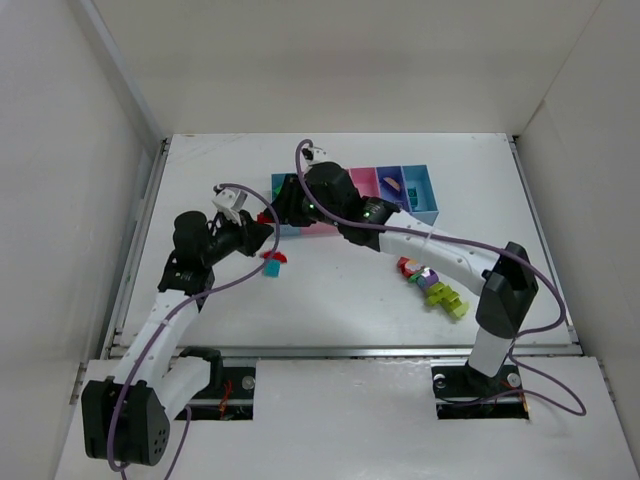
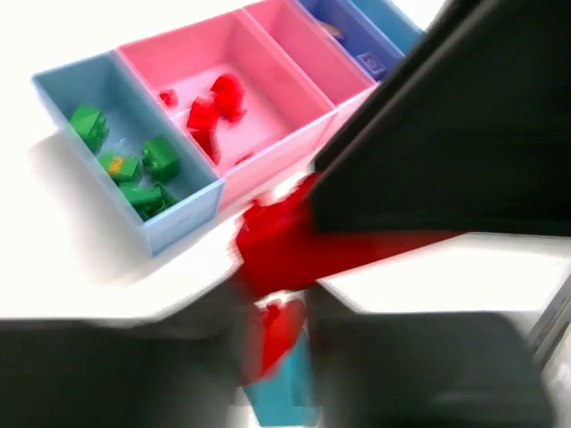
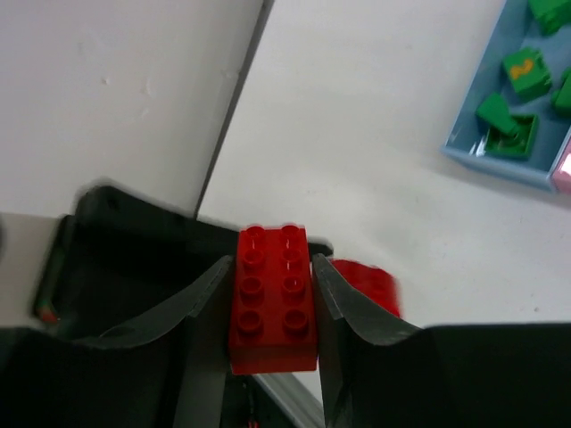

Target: Sort the legos into containers by color

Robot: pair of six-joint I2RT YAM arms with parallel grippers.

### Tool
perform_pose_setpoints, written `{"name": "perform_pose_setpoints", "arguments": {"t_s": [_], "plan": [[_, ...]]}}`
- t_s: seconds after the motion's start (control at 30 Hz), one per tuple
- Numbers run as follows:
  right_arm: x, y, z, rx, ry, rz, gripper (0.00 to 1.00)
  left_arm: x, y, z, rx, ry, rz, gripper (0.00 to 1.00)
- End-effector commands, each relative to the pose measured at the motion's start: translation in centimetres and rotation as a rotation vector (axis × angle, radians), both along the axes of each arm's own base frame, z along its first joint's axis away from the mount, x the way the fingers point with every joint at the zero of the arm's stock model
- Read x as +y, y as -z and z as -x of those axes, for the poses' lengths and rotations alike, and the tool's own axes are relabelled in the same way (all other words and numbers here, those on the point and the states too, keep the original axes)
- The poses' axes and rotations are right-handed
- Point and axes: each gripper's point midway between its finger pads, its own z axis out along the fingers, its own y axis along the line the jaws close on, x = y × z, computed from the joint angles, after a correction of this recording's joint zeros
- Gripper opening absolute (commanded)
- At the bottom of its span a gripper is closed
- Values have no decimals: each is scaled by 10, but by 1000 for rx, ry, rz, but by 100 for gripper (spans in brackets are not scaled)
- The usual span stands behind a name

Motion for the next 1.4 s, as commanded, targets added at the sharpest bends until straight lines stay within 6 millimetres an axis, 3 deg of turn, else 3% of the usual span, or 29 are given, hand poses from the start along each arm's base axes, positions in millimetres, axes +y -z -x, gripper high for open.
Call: {"name": "perform_pose_setpoints", "arguments": {"t_s": [0.0, 0.23, 0.33, 0.37, 0.47, 0.5, 0.53, 0.67, 0.73, 0.77, 0.8, 0.83, 0.87, 0.9, 1.03, 1.13, 1.23, 1.3, 1.37], "plan": [[14, -22, 9, -18, -41, -64, 0, -1, -16, -4, -65, 1, 22, 0], [7, -20, -4, -61, 21, -32, 0, 2, -4, 0, -26, -6, -3, 0], [-13, -20, -31, -65, 88, -28, 0, 6, 1, 1, -11, -27, -21, 0], [-30, -15, -52, -76, 148, -5, 0, 7, 3, 2, -8, -25, -29, 0], [-55, 9, -89, -85, 220, 66, 0, 9, 5, 3, -2, -33, -42, 0], [-68, 8, -106, -84, 254, 81, 0, 11, 8, 3, 3, -42, -53, 0], [-72, 26, -116, -72, 259, 127, 0, 11, 11, 4, 17, -41, -55, 0], [-93, 54, -150, -85, 349, 273, 0, 15, 15, 6, 22, -50, -92, 0], [-99, 53, -160, -105, 378, 334, 15, 18, 17, 7, 24, -60, -107, 0], [-98, 64, -163, -108, 360, 375, 31, 19, 20, 8, 29, -56, -119, 24], [-99, 63, -166, -116, 365, 392, 67, 19, 20, 8, 29, -56, -119, 41], [-101, 60, -168, -124, 374, 411, 91, 19, 22, 9, 29, -52, -131, 66], [-103, 60, -169, -126, 382, 415, 92, 19, 22, 9, 29, -52, -131, 66], [-103, 56, -170, -140, 377, 419, 100, 19, 22, 9, 29, -52, -131, 80], [-103, 22, -168, -228, 367, 402, 100, 19, 20, 8, 20, -52, -129, 97], [-89, -5, -151, -328, 296, 410, 100, 19, 20, 8, 20, -52, -129, 100], [-70, -9, -119, -411, 180, 445, 100, 25, 19, 4, 17, -100, -136, 100], [-55, 4, -94, -412, 40, 434, 100, 33, 16, 1, 22, -152, -143, 100], [-41, 58, -53, -360, -184, 454, 100, 44, 23, 1, 38, -193, -201, 95]]}}
